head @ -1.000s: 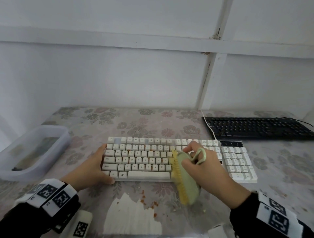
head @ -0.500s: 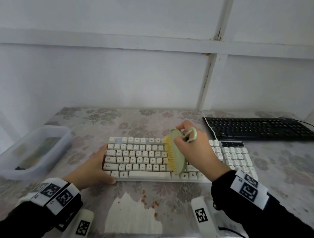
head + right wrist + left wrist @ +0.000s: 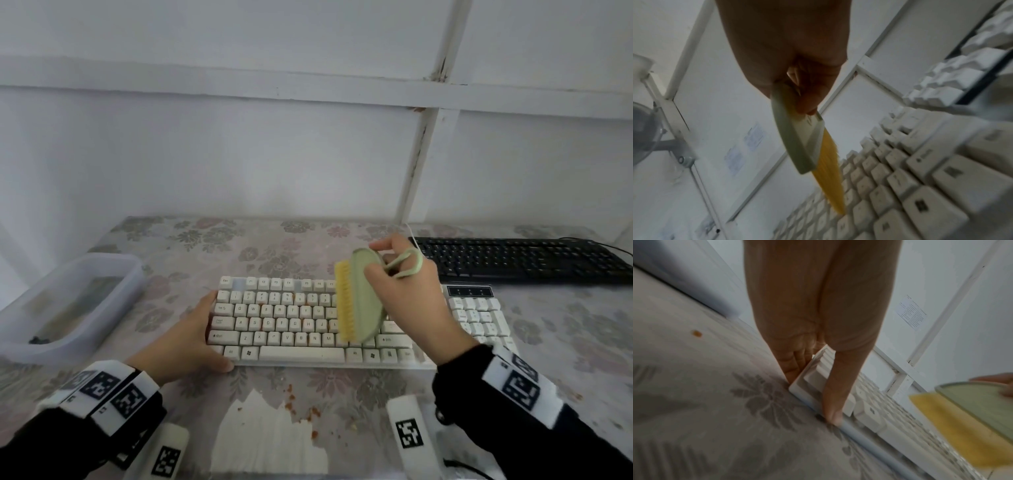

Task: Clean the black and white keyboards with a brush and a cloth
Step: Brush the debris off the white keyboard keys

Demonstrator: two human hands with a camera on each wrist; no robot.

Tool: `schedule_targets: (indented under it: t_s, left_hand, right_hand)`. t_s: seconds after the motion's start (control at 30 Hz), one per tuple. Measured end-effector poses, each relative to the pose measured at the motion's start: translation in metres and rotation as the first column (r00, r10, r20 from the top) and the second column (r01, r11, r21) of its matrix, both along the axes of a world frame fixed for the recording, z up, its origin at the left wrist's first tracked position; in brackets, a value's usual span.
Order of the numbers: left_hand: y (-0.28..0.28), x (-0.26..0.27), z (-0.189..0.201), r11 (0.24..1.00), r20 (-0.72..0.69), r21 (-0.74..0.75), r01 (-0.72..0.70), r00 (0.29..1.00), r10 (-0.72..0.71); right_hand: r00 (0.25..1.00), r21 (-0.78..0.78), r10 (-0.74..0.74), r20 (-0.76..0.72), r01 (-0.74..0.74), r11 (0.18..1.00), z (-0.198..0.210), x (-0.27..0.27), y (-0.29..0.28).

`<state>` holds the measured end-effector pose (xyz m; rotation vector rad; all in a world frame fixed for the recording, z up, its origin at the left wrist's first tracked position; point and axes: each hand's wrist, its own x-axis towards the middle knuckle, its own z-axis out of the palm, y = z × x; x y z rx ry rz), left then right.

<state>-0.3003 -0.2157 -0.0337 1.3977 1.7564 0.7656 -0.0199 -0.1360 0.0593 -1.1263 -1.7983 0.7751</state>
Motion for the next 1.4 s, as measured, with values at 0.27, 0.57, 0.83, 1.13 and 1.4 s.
schedule_targets:
  t_s: [0.27,0.57,0.83,1.13,1.4]
  left_hand:
    - [0.000,0.002,0.002,1.000,0.007,0.000,0.003,1.000,-0.003]
    - [0.000,-0.001,0.001,1.000,-0.004,-0.029,0.008,1.000,-0.008]
    - [-0.001,-0.002,0.000,1.000,-0.001,-0.019,0.009,1.000,-0.009]
    - [0.000,-0.002,0.000,0.999,-0.015,-0.045,-0.006,1.000,0.005]
    - [-0.001,-0.001,0.001,1.000,-0.041,-0.030,0.007,0.999,-0.008]
  right_hand:
    - [0.966,-0.055,0.126,0.224,-0.116,0.992,-0.029,-0.008,-0.006]
    - [0.996,-0.038,0.034,0.076,-0.032,0.999,-0.002,0.000,-0.005]
    - [0.986,-0.049,0.070,0.149,-0.063,0.997,-0.021,-0.014,-0.001]
    - [0.966,-0.184,0.145,0.213,-0.105,0.977,-0.021,0.006,-0.022]
    - [0.999,0.022,0.041,0.030,-0.041,0.999,0.011,-0.021,0.004]
